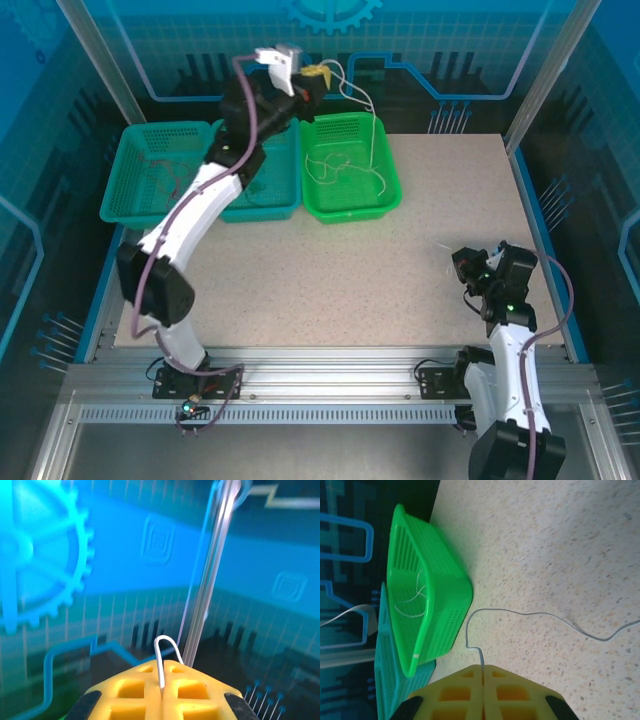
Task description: Untangle the cables
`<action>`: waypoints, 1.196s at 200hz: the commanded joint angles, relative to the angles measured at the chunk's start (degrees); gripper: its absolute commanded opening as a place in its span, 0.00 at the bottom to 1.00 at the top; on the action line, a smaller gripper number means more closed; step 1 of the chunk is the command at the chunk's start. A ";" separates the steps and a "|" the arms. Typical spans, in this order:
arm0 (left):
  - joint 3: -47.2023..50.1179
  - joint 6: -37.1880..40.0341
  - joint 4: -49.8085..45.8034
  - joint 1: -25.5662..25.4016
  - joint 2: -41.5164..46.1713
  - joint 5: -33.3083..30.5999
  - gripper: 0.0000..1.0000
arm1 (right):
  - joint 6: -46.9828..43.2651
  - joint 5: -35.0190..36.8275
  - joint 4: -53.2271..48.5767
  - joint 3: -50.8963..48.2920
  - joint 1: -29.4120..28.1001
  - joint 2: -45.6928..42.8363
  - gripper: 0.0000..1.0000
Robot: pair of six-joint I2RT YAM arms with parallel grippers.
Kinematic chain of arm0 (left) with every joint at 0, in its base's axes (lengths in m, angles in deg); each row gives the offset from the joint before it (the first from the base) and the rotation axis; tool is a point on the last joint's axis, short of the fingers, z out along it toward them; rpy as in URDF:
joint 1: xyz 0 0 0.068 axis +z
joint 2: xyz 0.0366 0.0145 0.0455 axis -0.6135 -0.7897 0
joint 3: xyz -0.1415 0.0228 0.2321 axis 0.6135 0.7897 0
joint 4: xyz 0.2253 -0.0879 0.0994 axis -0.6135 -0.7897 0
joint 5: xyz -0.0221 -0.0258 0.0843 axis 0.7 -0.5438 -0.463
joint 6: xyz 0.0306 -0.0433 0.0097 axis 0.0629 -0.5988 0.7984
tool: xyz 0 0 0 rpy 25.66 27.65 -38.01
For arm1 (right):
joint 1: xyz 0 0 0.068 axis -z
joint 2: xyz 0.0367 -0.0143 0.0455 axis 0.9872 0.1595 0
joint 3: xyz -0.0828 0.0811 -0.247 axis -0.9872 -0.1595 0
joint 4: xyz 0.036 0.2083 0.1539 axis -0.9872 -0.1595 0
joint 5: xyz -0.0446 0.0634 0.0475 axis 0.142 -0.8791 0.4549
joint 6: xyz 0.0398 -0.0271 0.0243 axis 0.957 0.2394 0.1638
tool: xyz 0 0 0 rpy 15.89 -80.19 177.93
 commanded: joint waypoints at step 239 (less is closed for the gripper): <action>57.25 -2.07 -25.28 0.18 57.41 -16.18 0.89 | -32.22 27.20 9.77 61.69 -44.44 62.08 0.22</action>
